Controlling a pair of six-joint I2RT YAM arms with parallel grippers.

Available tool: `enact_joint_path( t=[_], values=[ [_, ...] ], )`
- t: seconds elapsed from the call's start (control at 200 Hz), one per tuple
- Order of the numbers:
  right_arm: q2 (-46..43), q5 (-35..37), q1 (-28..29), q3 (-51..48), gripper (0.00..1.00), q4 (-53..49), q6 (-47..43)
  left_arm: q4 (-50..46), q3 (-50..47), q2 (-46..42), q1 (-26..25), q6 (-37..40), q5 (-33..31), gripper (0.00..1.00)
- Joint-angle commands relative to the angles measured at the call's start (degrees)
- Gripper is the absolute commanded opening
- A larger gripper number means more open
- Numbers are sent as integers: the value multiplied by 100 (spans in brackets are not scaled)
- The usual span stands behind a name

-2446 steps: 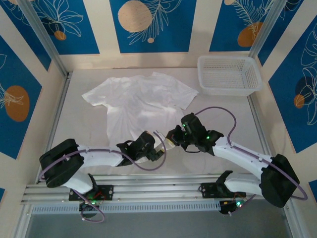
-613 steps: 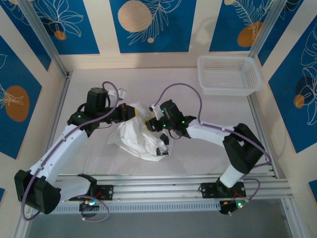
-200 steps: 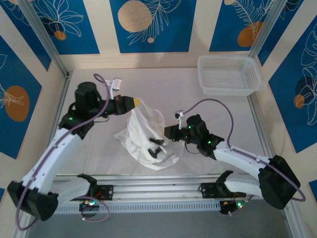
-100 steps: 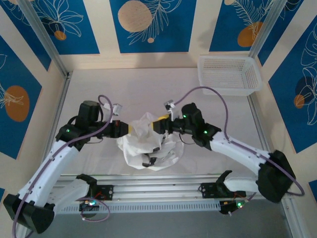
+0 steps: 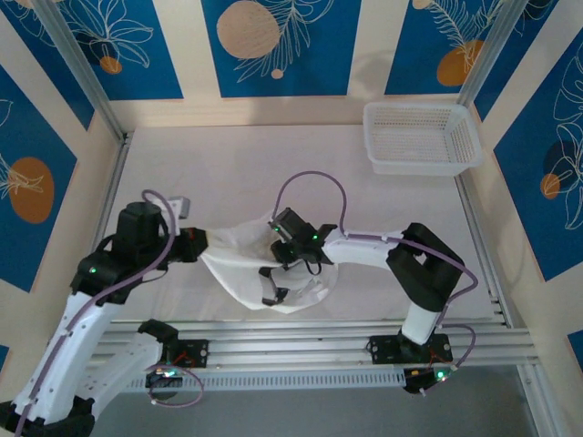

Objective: Fold the inside-out t-shirt

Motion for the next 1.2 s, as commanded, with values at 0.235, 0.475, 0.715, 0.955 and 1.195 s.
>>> enact_joint_path(
  t=[0.235, 0.475, 0.715, 0.955, 1.195],
  values=[
    [-2468, -819, -1426, -2125, 52, 890, 1005, -148, 219, -132, 76, -190, -1231, 0],
    [-3699, -1859, -155, -1890, 62, 2046, 371, 2020, -585, 287, 53, -973, 1740, 0],
    [-2388, 225, 1770, -889, 72, 3156, 695, 2080, 193, 683, -275, -1770, 601, 0],
    [-979, 1335, 1992, 342, 46, 2548, 764, 1572, 828, 1137, -653, -1673, -524, 0],
    [-1863, -907, 1224, -143, 0, 2083, 1224, 1372, 1332, 1454, -637, -763, -1393, 0]
  ],
)
